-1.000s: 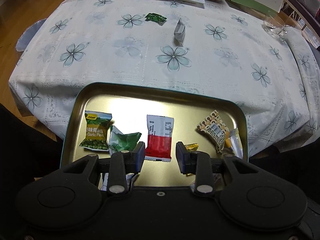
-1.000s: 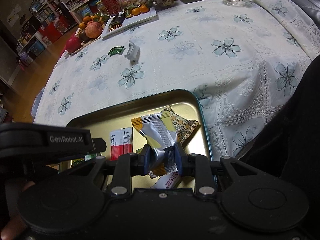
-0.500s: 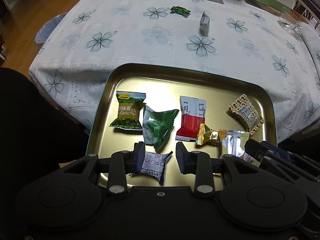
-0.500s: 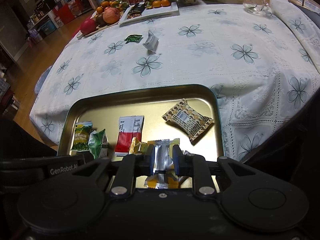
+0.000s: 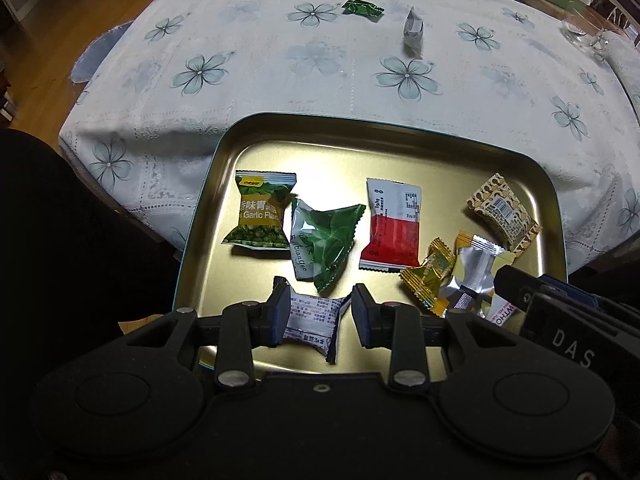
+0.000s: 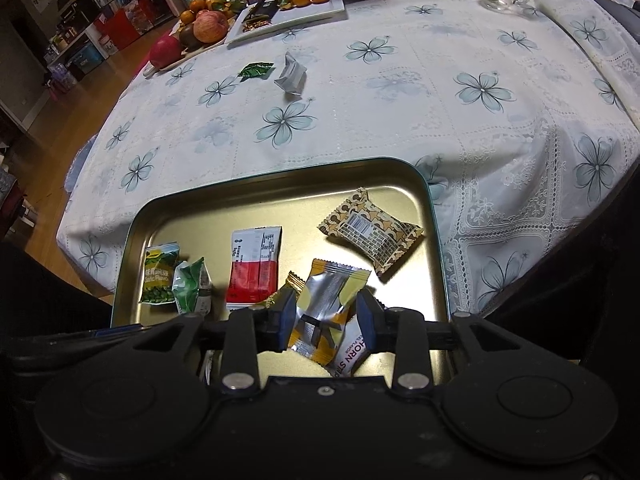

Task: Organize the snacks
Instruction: 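Open the left tool to drop the red-and-white packet while the right tool drops the candy, then move both open tools away from the tray toward the remaining snacks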

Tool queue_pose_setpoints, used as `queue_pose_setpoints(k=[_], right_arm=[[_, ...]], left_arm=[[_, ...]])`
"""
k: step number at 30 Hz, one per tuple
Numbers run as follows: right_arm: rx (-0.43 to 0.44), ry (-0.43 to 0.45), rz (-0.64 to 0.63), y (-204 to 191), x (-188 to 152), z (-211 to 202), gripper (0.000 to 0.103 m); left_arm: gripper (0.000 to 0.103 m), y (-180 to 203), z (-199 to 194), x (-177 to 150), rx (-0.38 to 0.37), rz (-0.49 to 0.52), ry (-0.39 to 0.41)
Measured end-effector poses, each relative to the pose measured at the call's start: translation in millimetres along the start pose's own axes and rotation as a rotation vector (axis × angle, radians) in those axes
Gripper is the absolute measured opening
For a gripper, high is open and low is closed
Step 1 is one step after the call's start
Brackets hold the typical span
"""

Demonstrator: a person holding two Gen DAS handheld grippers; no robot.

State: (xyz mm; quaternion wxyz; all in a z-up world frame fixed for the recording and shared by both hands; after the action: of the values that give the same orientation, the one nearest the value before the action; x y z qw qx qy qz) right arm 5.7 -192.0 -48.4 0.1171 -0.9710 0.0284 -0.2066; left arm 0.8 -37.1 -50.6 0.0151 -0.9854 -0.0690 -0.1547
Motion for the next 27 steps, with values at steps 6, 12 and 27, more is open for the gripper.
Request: queue_pose_setpoints(k=[6, 12, 27], right_arm=[[0.0, -0.013, 0.005, 1.5, 0.4, 3.1, 0.039], [-0.003, -0.03, 0.02, 4.6, -0.1, 6.3, 0.04], [-0.039, -0.134, 0.04, 4.1, -2.8, 30.1, 0.045]], left_arm=[[0.042, -2.7, 1.6, 1.6, 0.002, -0.002, -0.007], [0.042, -3.2, 5.4, 3.9, 0.01, 0.004, -0.025], [0.042, -9.5, 24.4, 6.2, 0.002, -0.008, -0.127]])
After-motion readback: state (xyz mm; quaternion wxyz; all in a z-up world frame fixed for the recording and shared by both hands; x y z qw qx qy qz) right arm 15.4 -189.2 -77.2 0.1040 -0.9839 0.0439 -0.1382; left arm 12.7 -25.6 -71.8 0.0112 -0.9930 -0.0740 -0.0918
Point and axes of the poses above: each gripper's, at about its wrist camera, not at the fingertips, and z roughly the way its jaws point, y to its right, x to its top, the point moved 4 cm from there along z, roughly the way its jaws point, and after that the axes turned 3 degrees about -z, right-handed, at the moved point
